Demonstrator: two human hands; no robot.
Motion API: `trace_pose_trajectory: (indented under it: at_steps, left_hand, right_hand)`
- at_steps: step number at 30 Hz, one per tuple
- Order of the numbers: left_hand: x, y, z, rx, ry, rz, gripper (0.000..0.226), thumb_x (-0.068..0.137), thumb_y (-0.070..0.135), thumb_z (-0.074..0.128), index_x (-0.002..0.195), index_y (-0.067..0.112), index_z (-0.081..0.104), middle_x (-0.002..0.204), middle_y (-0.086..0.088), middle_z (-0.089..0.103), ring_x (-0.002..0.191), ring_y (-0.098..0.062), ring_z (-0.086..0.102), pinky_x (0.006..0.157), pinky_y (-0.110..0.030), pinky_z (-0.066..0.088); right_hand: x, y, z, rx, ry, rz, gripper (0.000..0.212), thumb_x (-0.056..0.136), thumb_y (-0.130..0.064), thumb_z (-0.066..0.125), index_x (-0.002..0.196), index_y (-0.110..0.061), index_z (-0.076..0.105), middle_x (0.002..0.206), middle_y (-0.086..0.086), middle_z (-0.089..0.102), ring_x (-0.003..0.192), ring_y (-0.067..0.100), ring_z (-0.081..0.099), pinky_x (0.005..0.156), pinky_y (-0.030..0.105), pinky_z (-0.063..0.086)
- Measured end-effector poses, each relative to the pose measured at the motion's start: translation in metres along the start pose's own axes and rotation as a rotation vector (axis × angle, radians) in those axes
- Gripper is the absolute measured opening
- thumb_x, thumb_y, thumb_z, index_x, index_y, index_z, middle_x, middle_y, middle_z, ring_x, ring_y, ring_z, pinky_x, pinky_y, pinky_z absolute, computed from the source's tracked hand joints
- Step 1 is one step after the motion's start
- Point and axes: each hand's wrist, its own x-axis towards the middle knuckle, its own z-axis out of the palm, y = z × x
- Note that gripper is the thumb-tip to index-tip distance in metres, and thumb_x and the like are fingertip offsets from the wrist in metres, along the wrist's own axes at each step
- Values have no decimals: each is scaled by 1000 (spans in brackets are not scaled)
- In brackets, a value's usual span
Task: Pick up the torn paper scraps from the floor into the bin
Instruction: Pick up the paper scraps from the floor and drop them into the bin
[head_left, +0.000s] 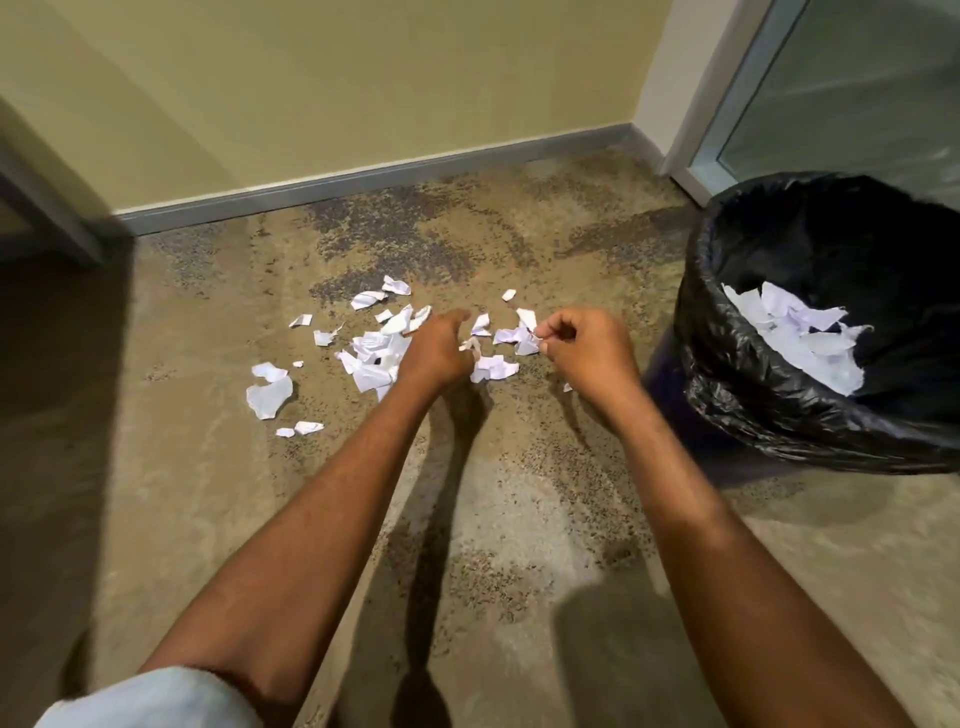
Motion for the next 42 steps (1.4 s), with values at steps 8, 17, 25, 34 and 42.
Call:
trace_pose_trajectory:
  at_steps: [8, 17, 25, 34, 42]
  left_hand:
    - [7, -18, 41, 236, -107, 17, 101, 84, 55, 82, 165, 30, 28, 171, -9, 28, 154, -38, 30, 119, -56, 39]
    - [3, -19, 66, 91, 227, 133, 35, 96, 20, 75, 130, 19, 71, 130, -3, 71, 117, -19, 61, 107, -38, 51]
    - [15, -21, 63, -25, 245, 77, 20, 98, 13, 72, 118, 17, 72, 110, -2, 73, 94, -14, 62, 89, -32, 55]
    - [54, 0, 47, 51, 122, 116, 63, 96, -1, 66, 154, 8, 44, 159, -15, 40, 141, -28, 46, 109, -28, 36]
    - [111, 7, 45, 157, -76, 242, 80, 93, 9, 75, 162, 10, 35, 166, -12, 38, 151, -31, 40, 122, -43, 38]
  right_hand:
    - [10, 48, 20, -339, -118, 21, 41, 94, -4, 75, 124, -31, 76, 124, -4, 75, 99, 16, 69, 84, 36, 59]
    - [4, 80, 42, -383, -40, -40, 41, 96, 11, 61, 116, -21, 78, 126, -1, 71, 104, 15, 69, 88, 32, 62]
    - [48, 56, 54, -88, 132, 6, 34, 102, -15, 68, 136, -20, 66, 134, 2, 57, 111, 11, 61, 95, 26, 57]
    - [86, 68, 88, -284, -88, -19, 82, 81, -51, 88, 151, -25, 52, 134, 3, 43, 121, 23, 49, 100, 42, 52]
    - [76, 93, 102, -221, 135, -154, 27, 97, -21, 74, 123, -17, 74, 116, 0, 53, 105, 17, 56, 87, 38, 58]
